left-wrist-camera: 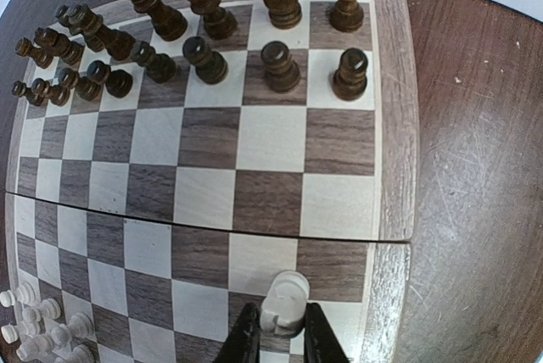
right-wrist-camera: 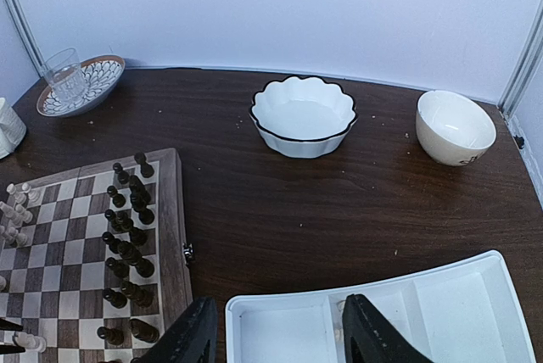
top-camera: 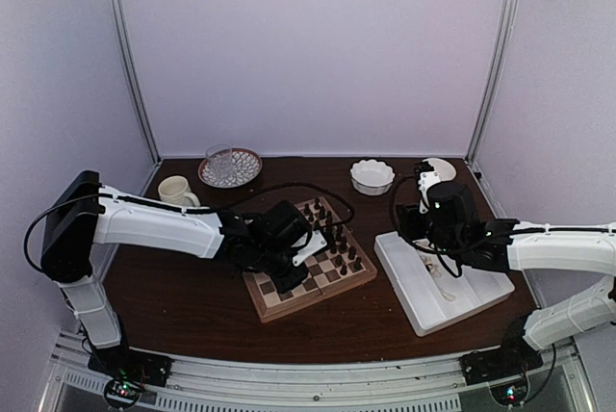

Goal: Set up the chess pieces on the board
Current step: Pick up the knight from the chessboard, then place the knight at g1.

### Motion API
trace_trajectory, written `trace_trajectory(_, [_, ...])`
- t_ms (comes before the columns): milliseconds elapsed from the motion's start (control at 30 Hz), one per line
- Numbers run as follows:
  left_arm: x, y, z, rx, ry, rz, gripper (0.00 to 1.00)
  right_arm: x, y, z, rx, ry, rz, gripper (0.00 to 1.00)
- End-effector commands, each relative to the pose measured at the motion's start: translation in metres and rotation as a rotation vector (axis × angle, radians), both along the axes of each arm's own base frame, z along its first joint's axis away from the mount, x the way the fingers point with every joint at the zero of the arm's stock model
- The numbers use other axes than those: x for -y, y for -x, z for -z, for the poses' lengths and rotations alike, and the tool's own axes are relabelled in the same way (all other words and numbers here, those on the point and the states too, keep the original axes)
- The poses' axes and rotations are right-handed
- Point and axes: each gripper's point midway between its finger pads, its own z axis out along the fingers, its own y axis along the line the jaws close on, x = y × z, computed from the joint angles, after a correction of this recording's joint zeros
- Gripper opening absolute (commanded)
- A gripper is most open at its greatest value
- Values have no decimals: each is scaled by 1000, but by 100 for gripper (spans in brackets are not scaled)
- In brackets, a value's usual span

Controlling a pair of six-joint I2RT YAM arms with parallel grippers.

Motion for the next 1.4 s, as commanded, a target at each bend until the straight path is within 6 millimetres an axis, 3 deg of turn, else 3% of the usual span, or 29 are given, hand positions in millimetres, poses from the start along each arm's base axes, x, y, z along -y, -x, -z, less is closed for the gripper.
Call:
trace_trajectory(0, [8,-2,-14,7,38,11,15,4,-2,-2,3,1,24,53])
trace_trajectory(567, [-13,2,-50,53,96,-18,15,4,-2,-1,0,-5,22,53])
trace_trajectory(933, [-53,6,-67,99,120,-118,15,4,-2,-2,6,-9,22,53])
trace_trajectory(1067, [-67,16,-64,88,133,-121,15,7,-3,-4,15,-1,35,53])
trace_trajectory(1200, [-67,25,-62,72,179,-91,15,12,-3,-6,32,6,52,53])
trace_trajectory(1367, [-67,19,-67,122,215,-102,14,14,-4,-5,39,15,65,53])
